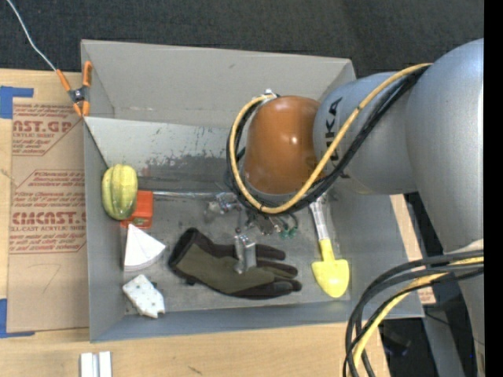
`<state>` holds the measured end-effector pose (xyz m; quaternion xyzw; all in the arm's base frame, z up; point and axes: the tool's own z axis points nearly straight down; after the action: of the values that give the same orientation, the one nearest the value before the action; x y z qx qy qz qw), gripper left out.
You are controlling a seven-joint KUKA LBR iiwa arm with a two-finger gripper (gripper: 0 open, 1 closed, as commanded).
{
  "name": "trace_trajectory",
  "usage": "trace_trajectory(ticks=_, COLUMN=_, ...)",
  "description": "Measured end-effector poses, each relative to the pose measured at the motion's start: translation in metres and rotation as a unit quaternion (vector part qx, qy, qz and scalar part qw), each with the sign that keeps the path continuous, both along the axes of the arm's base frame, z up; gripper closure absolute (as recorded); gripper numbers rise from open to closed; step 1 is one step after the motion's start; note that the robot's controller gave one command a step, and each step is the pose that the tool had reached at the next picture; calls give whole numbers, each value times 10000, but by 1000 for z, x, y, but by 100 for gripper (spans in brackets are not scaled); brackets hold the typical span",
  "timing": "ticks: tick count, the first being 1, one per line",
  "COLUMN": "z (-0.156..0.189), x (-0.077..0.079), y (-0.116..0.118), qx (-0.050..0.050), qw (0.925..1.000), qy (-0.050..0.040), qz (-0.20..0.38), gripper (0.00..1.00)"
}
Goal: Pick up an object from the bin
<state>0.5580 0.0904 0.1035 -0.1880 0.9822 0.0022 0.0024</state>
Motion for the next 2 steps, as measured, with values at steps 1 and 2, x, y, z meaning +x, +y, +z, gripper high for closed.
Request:
trace_trajectory(ticks=1, z=0, x=0, y=0, qx=1, qw=10000, qy=3, qz=-1, gripper=100)
trace_trajectory(ticks=2, z=0, x=0, y=0, qx=2, qw=10000, qy=3, qz=-1, gripper=100)
